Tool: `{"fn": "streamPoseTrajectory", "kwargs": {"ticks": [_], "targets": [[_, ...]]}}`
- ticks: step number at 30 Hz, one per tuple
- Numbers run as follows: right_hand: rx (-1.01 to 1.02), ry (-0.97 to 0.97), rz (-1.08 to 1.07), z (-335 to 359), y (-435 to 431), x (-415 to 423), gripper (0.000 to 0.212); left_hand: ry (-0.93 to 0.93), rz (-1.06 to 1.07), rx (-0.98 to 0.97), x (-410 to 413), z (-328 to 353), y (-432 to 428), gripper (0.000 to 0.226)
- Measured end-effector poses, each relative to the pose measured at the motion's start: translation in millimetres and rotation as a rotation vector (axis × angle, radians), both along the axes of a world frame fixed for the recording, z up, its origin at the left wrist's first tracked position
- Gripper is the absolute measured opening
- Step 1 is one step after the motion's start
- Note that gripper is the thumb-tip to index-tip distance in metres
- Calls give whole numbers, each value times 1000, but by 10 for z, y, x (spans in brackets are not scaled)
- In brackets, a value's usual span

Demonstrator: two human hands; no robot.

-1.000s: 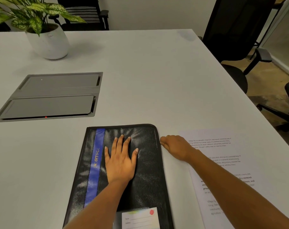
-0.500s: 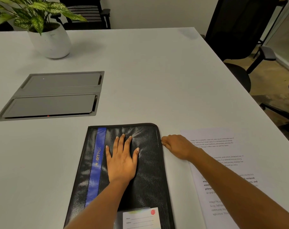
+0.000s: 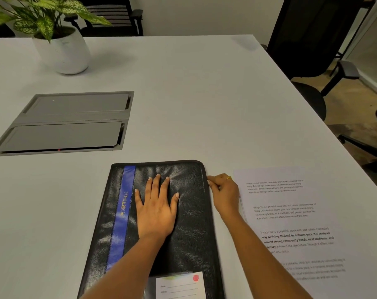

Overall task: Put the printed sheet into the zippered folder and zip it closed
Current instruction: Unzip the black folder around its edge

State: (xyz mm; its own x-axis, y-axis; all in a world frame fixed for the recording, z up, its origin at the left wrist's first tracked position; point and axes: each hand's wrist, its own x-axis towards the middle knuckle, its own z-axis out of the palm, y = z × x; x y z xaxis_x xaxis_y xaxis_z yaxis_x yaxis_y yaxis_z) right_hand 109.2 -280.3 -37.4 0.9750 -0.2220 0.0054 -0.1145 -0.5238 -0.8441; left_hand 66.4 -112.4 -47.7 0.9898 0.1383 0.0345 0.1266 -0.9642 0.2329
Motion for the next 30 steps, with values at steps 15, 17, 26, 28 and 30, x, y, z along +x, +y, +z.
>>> {"fn": "streamPoseTrajectory", "kwargs": {"ticks": [15, 17, 26, 28, 30], "targets": [[-53, -48, 14, -54, -26, -305, 15, -9, 16, -26, -4, 5, 1, 56], [-77, -41, 23, -49, -22, -288, 15, -4, 7, -17, 0, 3, 2, 57], [-536, 237, 655, 210, -260, 9, 29, 4, 2, -13, 0, 15, -5, 56], [-567, 295, 770, 267, -291, 83, 31, 1, 3, -14, -2, 20, -8, 56], [-559, 313, 852, 291, -349, 128, 31, -1, 5, -10, -4, 22, -4, 55]]}}
